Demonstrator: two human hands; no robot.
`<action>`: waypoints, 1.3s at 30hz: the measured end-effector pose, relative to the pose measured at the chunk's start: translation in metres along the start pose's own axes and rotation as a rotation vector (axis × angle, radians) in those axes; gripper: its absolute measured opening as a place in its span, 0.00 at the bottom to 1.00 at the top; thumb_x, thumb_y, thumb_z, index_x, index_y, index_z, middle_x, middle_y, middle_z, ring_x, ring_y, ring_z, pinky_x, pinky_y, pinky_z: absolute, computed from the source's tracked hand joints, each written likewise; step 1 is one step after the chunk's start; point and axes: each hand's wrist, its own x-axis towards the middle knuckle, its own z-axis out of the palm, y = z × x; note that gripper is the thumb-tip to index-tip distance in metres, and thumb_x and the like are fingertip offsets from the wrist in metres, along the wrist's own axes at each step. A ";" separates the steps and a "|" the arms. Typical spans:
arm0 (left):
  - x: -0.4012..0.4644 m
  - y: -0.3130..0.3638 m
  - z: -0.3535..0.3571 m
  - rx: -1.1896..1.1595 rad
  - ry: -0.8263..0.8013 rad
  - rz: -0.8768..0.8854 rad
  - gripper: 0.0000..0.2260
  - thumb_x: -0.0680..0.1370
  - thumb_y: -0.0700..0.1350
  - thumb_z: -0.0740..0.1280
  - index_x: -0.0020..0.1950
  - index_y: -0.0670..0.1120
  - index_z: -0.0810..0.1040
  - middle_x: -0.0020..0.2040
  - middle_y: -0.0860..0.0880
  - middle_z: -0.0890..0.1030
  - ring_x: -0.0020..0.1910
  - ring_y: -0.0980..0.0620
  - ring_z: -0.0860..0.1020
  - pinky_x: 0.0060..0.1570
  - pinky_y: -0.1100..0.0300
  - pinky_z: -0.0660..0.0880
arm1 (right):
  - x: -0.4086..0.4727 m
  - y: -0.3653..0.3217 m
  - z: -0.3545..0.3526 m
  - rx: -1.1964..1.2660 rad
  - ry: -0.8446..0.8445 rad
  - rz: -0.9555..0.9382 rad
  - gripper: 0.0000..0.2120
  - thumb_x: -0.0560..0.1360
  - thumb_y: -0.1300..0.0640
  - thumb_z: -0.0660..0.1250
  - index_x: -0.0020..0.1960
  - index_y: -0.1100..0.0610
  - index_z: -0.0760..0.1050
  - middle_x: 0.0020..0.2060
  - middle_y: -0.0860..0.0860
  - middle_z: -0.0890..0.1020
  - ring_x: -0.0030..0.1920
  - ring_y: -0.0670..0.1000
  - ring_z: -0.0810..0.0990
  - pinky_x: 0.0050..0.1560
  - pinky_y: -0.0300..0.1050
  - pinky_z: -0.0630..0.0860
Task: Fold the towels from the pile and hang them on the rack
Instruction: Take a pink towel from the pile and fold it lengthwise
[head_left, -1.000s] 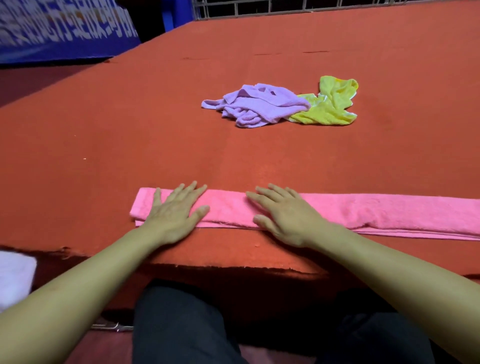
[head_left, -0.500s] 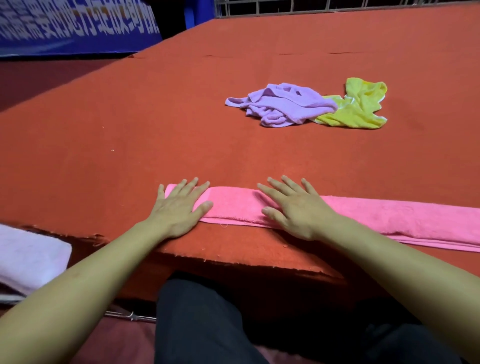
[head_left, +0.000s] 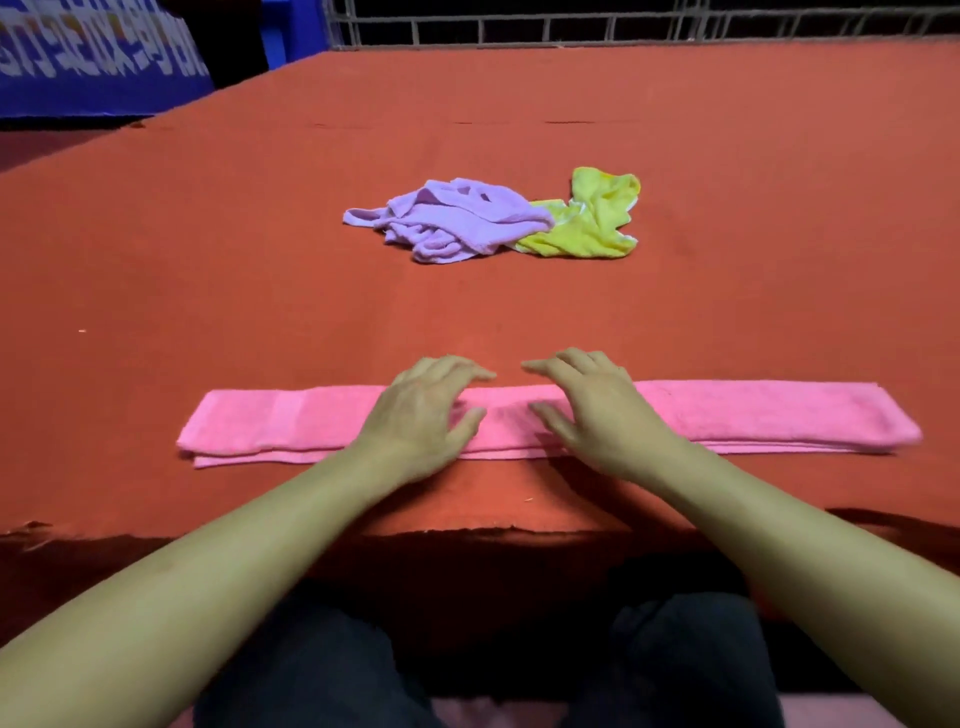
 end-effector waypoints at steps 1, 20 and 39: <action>0.009 0.016 0.011 -0.039 0.016 0.050 0.18 0.75 0.55 0.60 0.62 0.52 0.77 0.59 0.53 0.79 0.55 0.49 0.76 0.58 0.53 0.73 | -0.013 0.018 -0.005 0.013 0.050 0.028 0.21 0.75 0.47 0.61 0.67 0.50 0.73 0.56 0.51 0.78 0.54 0.57 0.74 0.55 0.57 0.73; 0.089 0.118 0.086 0.037 -0.122 0.337 0.12 0.76 0.55 0.64 0.56 0.54 0.78 0.51 0.54 0.81 0.47 0.48 0.80 0.45 0.55 0.78 | -0.172 0.231 -0.094 -0.007 0.266 0.834 0.23 0.79 0.46 0.64 0.69 0.57 0.70 0.52 0.55 0.81 0.58 0.62 0.77 0.58 0.53 0.71; 0.089 0.128 0.088 -0.130 -0.155 0.377 0.14 0.75 0.51 0.73 0.57 0.48 0.80 0.48 0.53 0.84 0.46 0.53 0.81 0.49 0.60 0.76 | -0.160 0.239 -0.113 0.223 0.313 0.916 0.23 0.73 0.58 0.73 0.66 0.55 0.72 0.47 0.52 0.81 0.44 0.52 0.78 0.44 0.42 0.67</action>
